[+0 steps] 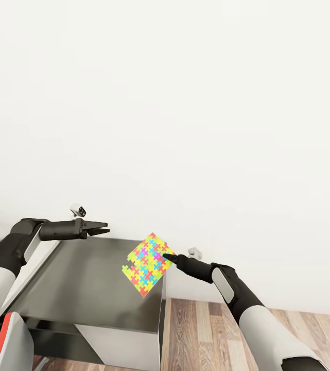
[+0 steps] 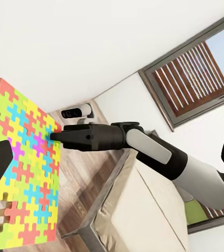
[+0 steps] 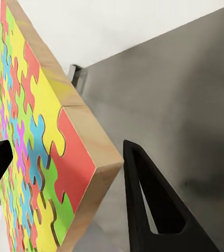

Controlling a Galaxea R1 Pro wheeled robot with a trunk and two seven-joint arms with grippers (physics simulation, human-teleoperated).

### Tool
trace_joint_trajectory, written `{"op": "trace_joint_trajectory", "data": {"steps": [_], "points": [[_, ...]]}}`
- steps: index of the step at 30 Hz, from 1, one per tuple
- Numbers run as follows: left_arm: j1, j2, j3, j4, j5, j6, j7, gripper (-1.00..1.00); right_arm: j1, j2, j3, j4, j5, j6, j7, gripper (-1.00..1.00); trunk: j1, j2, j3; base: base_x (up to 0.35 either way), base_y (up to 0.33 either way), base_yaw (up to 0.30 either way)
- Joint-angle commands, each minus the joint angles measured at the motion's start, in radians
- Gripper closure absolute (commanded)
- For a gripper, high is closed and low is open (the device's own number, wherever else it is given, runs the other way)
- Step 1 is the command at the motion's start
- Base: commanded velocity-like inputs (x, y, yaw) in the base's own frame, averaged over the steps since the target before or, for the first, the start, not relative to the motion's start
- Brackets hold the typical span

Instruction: Put all the toys in the child's room - the three board games (two on the bed and one on the table), the two jigsaw puzzles on the table, and the tennis ball on the table - inside the toy box on the table in the child's room.

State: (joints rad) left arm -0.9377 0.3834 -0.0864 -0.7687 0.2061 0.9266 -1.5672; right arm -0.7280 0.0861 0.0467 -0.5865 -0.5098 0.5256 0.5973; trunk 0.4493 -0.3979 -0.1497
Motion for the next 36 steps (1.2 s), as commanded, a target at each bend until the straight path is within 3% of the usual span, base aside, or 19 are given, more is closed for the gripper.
{"op": "trace_joint_trajectory", "data": {"steps": [1,36], "points": [[-0.001,0.001,-0.004,0.001,0.003,0.011,-0.004,-1.00,-0.001,0.000,0.001,-0.001,-0.009,0.008,-0.007,1.00,0.001,-0.002,0.000,0.000,0.000,0.000],[-0.001,0.003,-0.004,0.000,0.003,0.017,-0.004,-1.00,-0.001,0.001,0.001,-0.001,-0.008,0.007,-0.011,1.00,0.001,-0.002,0.050,-0.082,0.000,0.000]]}}
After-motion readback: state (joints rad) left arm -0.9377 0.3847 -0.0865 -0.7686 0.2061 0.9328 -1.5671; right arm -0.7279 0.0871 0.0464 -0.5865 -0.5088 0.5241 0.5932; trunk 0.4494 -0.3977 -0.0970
